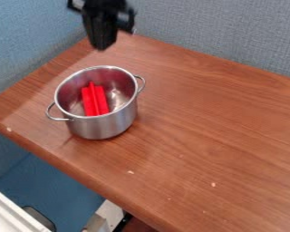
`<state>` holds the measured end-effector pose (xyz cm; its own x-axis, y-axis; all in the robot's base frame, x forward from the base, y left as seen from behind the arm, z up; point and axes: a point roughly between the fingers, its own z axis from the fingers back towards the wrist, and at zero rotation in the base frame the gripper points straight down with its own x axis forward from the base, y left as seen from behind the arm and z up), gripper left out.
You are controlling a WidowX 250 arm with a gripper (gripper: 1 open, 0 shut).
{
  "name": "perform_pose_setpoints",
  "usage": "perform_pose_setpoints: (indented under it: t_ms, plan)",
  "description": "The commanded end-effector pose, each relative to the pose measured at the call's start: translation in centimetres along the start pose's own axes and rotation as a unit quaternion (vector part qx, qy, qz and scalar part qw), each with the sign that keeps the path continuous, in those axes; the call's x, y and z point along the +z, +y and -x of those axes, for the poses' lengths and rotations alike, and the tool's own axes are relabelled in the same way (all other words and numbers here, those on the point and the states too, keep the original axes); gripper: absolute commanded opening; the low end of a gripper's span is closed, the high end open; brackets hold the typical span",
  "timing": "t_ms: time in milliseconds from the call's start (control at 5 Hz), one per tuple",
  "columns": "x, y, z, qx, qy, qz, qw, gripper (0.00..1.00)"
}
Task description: Put the red object in the metal pot
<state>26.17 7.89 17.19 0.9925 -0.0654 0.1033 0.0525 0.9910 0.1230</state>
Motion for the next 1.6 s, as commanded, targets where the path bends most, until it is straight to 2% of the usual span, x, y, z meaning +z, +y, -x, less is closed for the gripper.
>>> perform_pose_setpoints:
  t_ms: [0,200,400,600,800,1000,1200,1400]
  plan:
    - [2.3,-1.3,-0.8,-0.018,-0.028,-0.013,0.9994,0.0]
    - [0.8,-0.7,-0.6,-0.023,-0.002,0.0,0.9997,1.0]
    - [-0.6,1.3,-0.2,-0.003,0.025,0.009,0.9996,1.0]
    - [-1.3,3.1,1.1,-0.043,0.041,0.003,0.9982,1.0]
    - [-2.8,2.4,2.4,-0.125,0.052,0.01,0.9907,1.0]
    - [-4.1,0.8,2.8,-0.189,0.051,0.003,0.9807,1.0]
    - [-4.8,0.1,2.5,-0.171,0.055,0.0,0.9837,1.0]
    - [-5.6,-0.2,2.2,-0.145,0.062,0.006,0.9874,1.0]
